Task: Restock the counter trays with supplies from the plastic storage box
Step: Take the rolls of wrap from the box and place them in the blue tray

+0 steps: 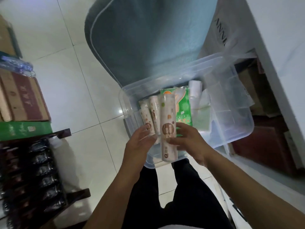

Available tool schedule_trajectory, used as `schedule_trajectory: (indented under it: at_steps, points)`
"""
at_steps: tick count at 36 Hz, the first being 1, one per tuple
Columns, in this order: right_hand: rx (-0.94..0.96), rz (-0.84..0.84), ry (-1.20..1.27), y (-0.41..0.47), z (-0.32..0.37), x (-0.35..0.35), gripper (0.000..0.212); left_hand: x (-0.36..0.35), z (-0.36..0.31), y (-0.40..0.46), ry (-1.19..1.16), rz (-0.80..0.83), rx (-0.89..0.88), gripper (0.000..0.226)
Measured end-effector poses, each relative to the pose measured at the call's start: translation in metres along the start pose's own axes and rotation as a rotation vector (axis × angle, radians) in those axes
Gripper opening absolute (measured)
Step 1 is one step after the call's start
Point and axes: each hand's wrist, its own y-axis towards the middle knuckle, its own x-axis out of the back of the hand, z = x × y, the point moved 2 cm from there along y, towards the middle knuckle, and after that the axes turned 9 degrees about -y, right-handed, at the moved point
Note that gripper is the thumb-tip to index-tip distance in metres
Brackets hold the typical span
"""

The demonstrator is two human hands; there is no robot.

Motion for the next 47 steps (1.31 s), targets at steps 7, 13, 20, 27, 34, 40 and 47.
schedule_trajectory:
  at_steps: [7, 13, 20, 27, 34, 40, 47]
  points:
    - [0.065, 0.161, -0.108, -0.03, -0.001, -0.062, 0.051, 0.02, -0.003, -0.017, -0.125, 0.035, 0.016, 0.036]
    - [-0.007, 0.203, -0.229, 0.005, 0.016, -0.055, 0.042, 0.064, 0.008, -0.023, -0.298, -0.048, 0.036, 0.04]
    - [-0.129, -0.317, -0.443, 0.116, -0.016, -0.031, 0.061, 0.106, 0.039, -0.017, -0.411, -0.156, 0.037, 0.056]
    - [-0.05, -0.427, -0.847, 0.186, -0.052, -0.068, 0.047, 0.127, 0.073, -0.008, -0.488, -0.219, 0.056, 0.055]
    - [-0.116, -0.457, -0.97, 0.226, -0.067, -0.094, 0.062, 0.144, 0.088, -0.005, -0.498, -0.258, 0.048, 0.063]
    - [-0.134, -0.486, -0.98, 0.239, -0.066, -0.092, 0.042, 0.153, 0.09, -0.004, -0.523, -0.265, 0.042, 0.064]
    - [-0.165, -0.489, -0.913, 0.211, -0.037, -0.094, 0.051, 0.158, 0.063, -0.013, -0.53, -0.222, 0.03, 0.064]
